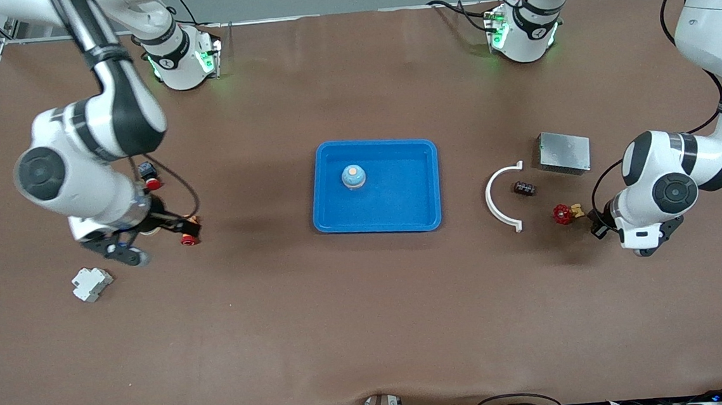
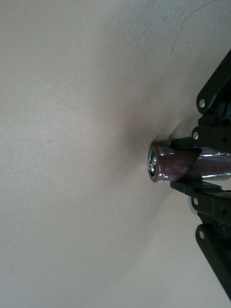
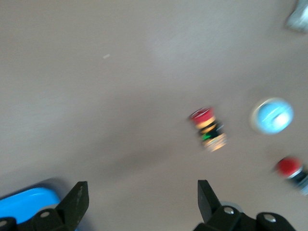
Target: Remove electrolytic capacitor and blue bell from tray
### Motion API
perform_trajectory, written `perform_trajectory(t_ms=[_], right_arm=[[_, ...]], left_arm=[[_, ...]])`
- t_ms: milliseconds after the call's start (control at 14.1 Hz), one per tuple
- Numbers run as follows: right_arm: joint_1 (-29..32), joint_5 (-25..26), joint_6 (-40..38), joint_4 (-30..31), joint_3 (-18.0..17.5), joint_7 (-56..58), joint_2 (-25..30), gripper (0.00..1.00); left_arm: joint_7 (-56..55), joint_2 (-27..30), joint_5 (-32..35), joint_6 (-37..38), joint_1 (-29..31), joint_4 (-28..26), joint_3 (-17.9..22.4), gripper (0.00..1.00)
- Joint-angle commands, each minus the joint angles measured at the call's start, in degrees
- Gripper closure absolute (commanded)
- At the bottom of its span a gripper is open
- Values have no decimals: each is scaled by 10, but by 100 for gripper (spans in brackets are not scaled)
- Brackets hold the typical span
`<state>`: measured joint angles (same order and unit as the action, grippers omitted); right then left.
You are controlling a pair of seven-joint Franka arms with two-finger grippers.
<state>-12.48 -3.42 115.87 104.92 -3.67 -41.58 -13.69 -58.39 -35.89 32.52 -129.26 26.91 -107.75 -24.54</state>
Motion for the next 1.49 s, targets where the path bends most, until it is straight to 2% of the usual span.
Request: perform_trajectory(t_ms=[0, 142, 284, 355, 426, 497, 569, 782, 1279, 1421], right_arm=[[-66, -7, 8, -11, 7, -115, -2, 0], [-106, -6, 9, -9, 8, -175, -12, 0], [-148, -7, 9, -8, 8, -238, -21, 0], [-165, -7, 12, -8, 7, -270, -27, 0], [-186, -7, 21, -7, 8, -299, -31, 0], [-205, -7, 34, -5, 8, -332, -41, 0], [-218, -6, 53, -4, 8, -363, -51, 0], [-258, -6, 109, -4, 8, -436, -85, 0], [-315, -6, 191, -5, 8, -505, -145, 0], [-318, -6, 204, -4, 8, -507, -157, 0]], left_arm=[[3, -5, 15, -7, 7, -2, -6, 100], [3, -7, 14, -7, 6, 0, -6, 88], [-2, -11, 14, -7, 6, 0, -6, 88], [-1, -11, 14, -7, 7, 0, -6, 79], [1, -11, 14, -7, 6, 0, -6, 59], [1, -9, 14, -4, 6, 0, -7, 12], [2, -6, 14, -4, 6, 0, -7, 0], [-6, 5, 5, -3, 4, 6, -11, 0], [-7, 48, -14, 1, 4, 11, -38, 0], [-4, 65, -14, 30, 4, 16, -58, 0]])
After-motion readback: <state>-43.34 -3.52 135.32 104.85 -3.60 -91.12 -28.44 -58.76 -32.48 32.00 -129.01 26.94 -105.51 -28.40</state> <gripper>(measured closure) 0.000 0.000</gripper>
